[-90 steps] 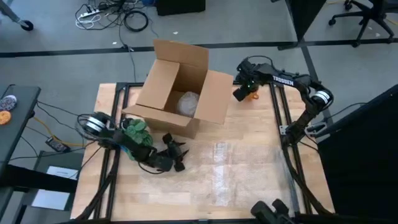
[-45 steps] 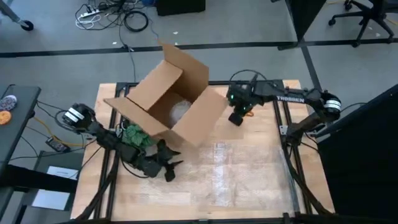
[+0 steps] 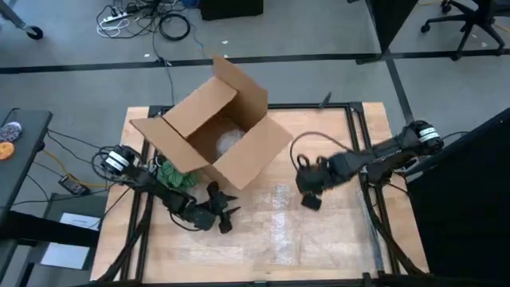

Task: Wrap mug
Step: Wrap the orange mug with the bubble wrap

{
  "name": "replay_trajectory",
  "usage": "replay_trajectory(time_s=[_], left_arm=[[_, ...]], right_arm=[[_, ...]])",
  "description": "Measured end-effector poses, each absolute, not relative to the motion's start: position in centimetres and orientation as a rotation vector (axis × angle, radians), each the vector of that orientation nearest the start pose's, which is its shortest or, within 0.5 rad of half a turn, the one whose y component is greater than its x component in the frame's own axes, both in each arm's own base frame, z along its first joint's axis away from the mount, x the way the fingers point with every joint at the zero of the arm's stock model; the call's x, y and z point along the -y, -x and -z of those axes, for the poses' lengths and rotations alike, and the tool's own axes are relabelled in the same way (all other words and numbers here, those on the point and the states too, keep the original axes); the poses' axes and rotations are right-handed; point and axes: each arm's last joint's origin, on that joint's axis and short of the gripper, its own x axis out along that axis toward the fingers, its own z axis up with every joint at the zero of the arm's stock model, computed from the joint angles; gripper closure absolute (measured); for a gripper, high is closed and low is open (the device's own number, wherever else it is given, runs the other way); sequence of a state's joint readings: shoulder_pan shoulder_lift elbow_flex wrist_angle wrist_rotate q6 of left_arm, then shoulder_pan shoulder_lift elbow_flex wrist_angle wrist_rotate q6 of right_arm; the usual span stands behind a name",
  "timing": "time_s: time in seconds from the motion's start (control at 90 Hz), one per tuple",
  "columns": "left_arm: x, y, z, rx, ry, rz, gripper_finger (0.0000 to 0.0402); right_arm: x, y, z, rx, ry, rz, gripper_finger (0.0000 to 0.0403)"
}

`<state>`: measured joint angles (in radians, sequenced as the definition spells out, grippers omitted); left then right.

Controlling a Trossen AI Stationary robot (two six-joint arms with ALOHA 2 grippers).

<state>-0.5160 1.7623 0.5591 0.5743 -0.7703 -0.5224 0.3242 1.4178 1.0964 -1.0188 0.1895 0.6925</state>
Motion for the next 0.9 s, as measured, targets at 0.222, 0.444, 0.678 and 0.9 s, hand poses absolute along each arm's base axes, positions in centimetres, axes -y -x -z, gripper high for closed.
replay_trajectory(time_s=[0.222, 0.444, 0.678, 0.9], left_arm=[[8.9, -28.6, -11.5, -0.396, 0.13, -0.241, 0.0234], [5.0, -32.6, -13.6, -0.326, 0.081, -0.182, 0.0234], [2.8, -37.1, -14.2, -0.313, 0.085, -0.162, 0.0234], [3.4, -38.9, -12.5, -0.384, 0.103, -0.1, 0.0234]], right_arm=[[-11.5, -24.1, -25.4, -1.092, -0.282, 0.266, 0.0403], [-13.2, -24.5, -26.0, -0.942, -0.277, 0.237, 0.0403], [-13.8, -24.1, -26.0, -0.932, -0.258, 0.229, 0.0403], [-14.8, -23.5, -26.0, -0.932, -0.253, 0.203, 0.0403]])
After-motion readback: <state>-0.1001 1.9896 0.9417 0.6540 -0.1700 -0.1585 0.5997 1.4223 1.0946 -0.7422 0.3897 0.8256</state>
